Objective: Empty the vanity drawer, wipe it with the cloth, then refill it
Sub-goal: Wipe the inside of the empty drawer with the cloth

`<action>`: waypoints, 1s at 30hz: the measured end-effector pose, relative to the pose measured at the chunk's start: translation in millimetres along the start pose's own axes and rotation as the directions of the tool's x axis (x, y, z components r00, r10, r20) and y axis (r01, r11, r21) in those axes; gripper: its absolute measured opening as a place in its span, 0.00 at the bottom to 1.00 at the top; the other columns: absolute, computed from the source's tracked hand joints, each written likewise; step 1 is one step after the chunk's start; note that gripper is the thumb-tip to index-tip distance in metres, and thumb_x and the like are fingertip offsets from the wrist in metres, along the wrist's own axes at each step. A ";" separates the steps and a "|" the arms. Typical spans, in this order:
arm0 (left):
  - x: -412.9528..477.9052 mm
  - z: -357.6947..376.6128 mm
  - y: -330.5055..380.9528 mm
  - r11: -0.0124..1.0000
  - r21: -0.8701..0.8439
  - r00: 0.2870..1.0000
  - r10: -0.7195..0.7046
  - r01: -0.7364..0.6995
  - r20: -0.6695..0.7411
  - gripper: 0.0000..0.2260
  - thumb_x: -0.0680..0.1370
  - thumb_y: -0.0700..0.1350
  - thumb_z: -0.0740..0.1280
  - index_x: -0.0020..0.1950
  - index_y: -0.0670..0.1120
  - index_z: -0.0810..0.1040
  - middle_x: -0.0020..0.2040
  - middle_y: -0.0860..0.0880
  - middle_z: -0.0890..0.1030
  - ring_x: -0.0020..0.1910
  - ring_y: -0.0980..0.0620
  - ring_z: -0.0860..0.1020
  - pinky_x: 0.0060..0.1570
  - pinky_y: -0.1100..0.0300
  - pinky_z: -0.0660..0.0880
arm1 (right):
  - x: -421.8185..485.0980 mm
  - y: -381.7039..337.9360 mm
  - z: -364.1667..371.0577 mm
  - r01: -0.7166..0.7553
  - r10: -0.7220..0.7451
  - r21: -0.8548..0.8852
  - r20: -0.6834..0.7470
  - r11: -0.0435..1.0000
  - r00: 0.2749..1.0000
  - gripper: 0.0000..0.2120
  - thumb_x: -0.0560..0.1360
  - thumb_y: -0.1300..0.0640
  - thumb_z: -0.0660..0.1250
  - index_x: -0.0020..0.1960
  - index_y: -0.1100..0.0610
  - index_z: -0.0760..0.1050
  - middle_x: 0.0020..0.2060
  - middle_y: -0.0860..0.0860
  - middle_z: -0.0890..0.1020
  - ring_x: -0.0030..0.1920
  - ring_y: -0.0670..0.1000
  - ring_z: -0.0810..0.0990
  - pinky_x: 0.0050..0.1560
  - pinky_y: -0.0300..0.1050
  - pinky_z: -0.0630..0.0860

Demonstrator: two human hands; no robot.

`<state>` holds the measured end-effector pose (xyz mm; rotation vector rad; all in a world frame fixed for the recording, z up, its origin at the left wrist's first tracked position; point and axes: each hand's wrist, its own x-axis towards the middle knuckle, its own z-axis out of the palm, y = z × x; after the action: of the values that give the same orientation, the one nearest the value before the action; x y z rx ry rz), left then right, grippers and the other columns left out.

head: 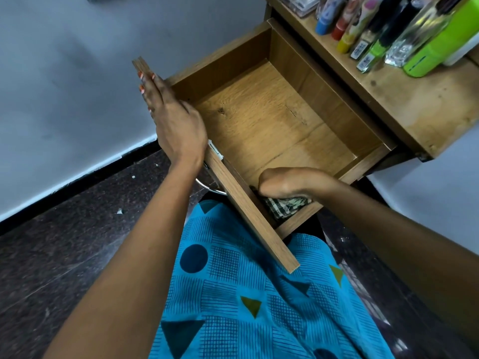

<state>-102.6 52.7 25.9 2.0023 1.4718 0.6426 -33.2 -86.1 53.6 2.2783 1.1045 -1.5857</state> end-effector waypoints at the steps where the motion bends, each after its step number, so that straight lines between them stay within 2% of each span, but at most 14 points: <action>1: 0.3 0.3 -0.4 1.000 -0.001 1.000 0.006 -0.006 0.002 0.24 0.80 0.38 0.51 0.75 0.41 0.48 0.77 0.45 0.46 0.76 0.48 0.46 0.72 0.60 0.55 | 1.1 0.4 1.5 -0.013 0.013 0.002 -0.012 1.000 1.000 0.20 0.76 0.62 0.54 0.67 0.63 0.65 0.62 0.60 0.73 0.60 0.56 0.73 0.60 0.49 0.71; 2: -0.3 0.1 0.4 1.000 0.007 1.000 0.019 -0.019 0.009 0.24 0.80 0.38 0.51 0.75 0.41 0.48 0.77 0.44 0.46 0.76 0.47 0.46 0.72 0.61 0.55 | 1.8 0.8 2.6 -0.017 0.017 0.011 -0.019 1.000 1.000 0.20 0.75 0.62 0.54 0.67 0.63 0.66 0.64 0.60 0.72 0.62 0.56 0.72 0.61 0.50 0.70; 3: -0.3 -0.2 1.1 1.000 0.011 1.000 0.019 -0.019 0.009 0.24 0.80 0.38 0.51 0.75 0.41 0.48 0.77 0.44 0.46 0.76 0.47 0.46 0.71 0.61 0.54 | 1.2 1.8 4.2 -0.008 0.008 0.027 -0.026 1.000 1.000 0.19 0.75 0.62 0.54 0.65 0.63 0.67 0.63 0.60 0.73 0.60 0.55 0.73 0.58 0.48 0.72; 4: -0.2 -0.1 0.7 1.000 0.017 1.000 0.020 -0.020 0.004 0.24 0.80 0.38 0.51 0.75 0.40 0.48 0.77 0.44 0.46 0.76 0.47 0.46 0.71 0.62 0.53 | -0.9 3.5 4.9 0.015 -0.014 0.044 -0.036 0.999 0.999 0.17 0.75 0.62 0.55 0.63 0.63 0.70 0.59 0.61 0.75 0.53 0.53 0.75 0.50 0.44 0.73; 6: 0.1 -0.2 0.3 1.000 0.021 1.000 0.020 -0.020 0.013 0.24 0.80 0.38 0.50 0.75 0.40 0.48 0.77 0.44 0.46 0.76 0.47 0.46 0.71 0.62 0.53 | -7.1 9.4 4.3 0.086 -0.079 0.088 -0.078 0.992 0.994 0.13 0.75 0.60 0.59 0.58 0.61 0.73 0.46 0.56 0.79 0.39 0.48 0.74 0.35 0.39 0.69; 9: 0.1 -1.5 1.5 1.000 0.023 1.000 0.017 -0.018 0.014 0.24 0.80 0.38 0.51 0.75 0.41 0.48 0.77 0.44 0.46 0.76 0.47 0.46 0.71 0.61 0.55 | -16.7 18.5 8.0 0.180 -0.126 0.257 -0.214 0.949 0.969 0.09 0.74 0.58 0.65 0.54 0.53 0.75 0.39 0.48 0.77 0.34 0.44 0.72 0.29 0.36 0.67; 10: 0.3 -1.5 1.1 1.000 0.023 1.000 0.016 -0.017 0.015 0.24 0.80 0.38 0.51 0.75 0.41 0.48 0.77 0.44 0.46 0.76 0.47 0.46 0.71 0.61 0.56 | -16.5 20.1 11.6 0.226 -0.145 0.291 -0.274 0.930 0.951 0.10 0.74 0.57 0.66 0.55 0.52 0.76 0.41 0.47 0.78 0.33 0.43 0.72 0.29 0.34 0.67; 12: 0.4 -1.5 0.5 1.000 0.019 1.000 0.014 -0.014 0.020 0.24 0.80 0.38 0.51 0.75 0.40 0.48 0.77 0.44 0.46 0.76 0.47 0.46 0.71 0.61 0.56 | -13.5 19.5 22.1 0.326 -0.208 0.241 -0.412 0.914 0.887 0.12 0.74 0.57 0.66 0.58 0.50 0.76 0.51 0.47 0.80 0.37 0.41 0.74 0.36 0.34 0.71; 14: -0.1 -1.6 0.6 1.000 0.009 1.000 0.010 -0.011 0.025 0.24 0.80 0.38 0.51 0.75 0.41 0.48 0.77 0.45 0.46 0.76 0.48 0.46 0.71 0.63 0.55 | -6.6 15.2 30.9 0.391 -0.274 0.124 -0.523 0.912 0.807 0.14 0.75 0.59 0.65 0.60 0.52 0.76 0.58 0.50 0.77 0.48 0.46 0.78 0.50 0.43 0.75; 16: -0.1 -1.7 0.5 1.000 0.007 1.000 0.010 -0.010 0.022 0.24 0.80 0.39 0.51 0.75 0.41 0.48 0.77 0.45 0.46 0.76 0.48 0.46 0.70 0.64 0.55 | 2.5 10.9 32.9 0.440 -0.332 0.048 -0.582 0.897 0.742 0.16 0.74 0.63 0.65 0.61 0.56 0.75 0.57 0.54 0.76 0.58 0.52 0.74 0.62 0.50 0.71; 18: 0.4 -0.9 0.8 1.000 0.009 1.000 0.011 -0.012 0.020 0.24 0.80 0.38 0.51 0.75 0.41 0.48 0.77 0.45 0.46 0.76 0.48 0.46 0.70 0.64 0.56 | 10.4 8.7 29.7 0.465 -0.357 0.007 -0.631 0.885 0.689 0.16 0.72 0.66 0.66 0.59 0.58 0.77 0.56 0.55 0.76 0.60 0.54 0.72 0.63 0.51 0.68; 22: 0.9 -0.8 1.6 1.000 -0.004 1.000 0.010 -0.010 0.026 0.24 0.80 0.38 0.51 0.75 0.41 0.47 0.77 0.45 0.46 0.76 0.48 0.46 0.73 0.59 0.58 | 19.9 7.1 29.0 0.480 -0.366 -0.043 -0.708 0.876 0.604 0.17 0.71 0.70 0.66 0.57 0.59 0.78 0.56 0.55 0.76 0.58 0.55 0.72 0.60 0.45 0.66; 26: -0.7 -1.7 2.1 1.000 0.003 1.000 0.007 -0.007 0.021 0.24 0.80 0.37 0.51 0.75 0.40 0.47 0.77 0.44 0.45 0.76 0.48 0.46 0.73 0.59 0.56 | 14.1 16.9 27.6 0.517 -0.495 -0.149 -0.592 0.843 0.636 0.18 0.71 0.71 0.63 0.59 0.60 0.77 0.57 0.58 0.74 0.59 0.56 0.72 0.62 0.47 0.67; 30: -1.4 -3.0 3.0 1.000 0.017 1.000 0.003 -0.004 0.024 0.24 0.80 0.37 0.51 0.75 0.40 0.47 0.77 0.44 0.45 0.76 0.48 0.46 0.70 0.63 0.56 | -7.7 30.8 18.7 0.540 -0.584 -0.233 -0.424 0.809 0.692 0.21 0.68 0.74 0.58 0.54 0.60 0.79 0.53 0.55 0.73 0.56 0.52 0.71 0.58 0.42 0.66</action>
<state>-103.0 51.1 30.1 2.0191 1.4651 0.6074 -28.7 -121.3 43.8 2.4759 2.1336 -1.0654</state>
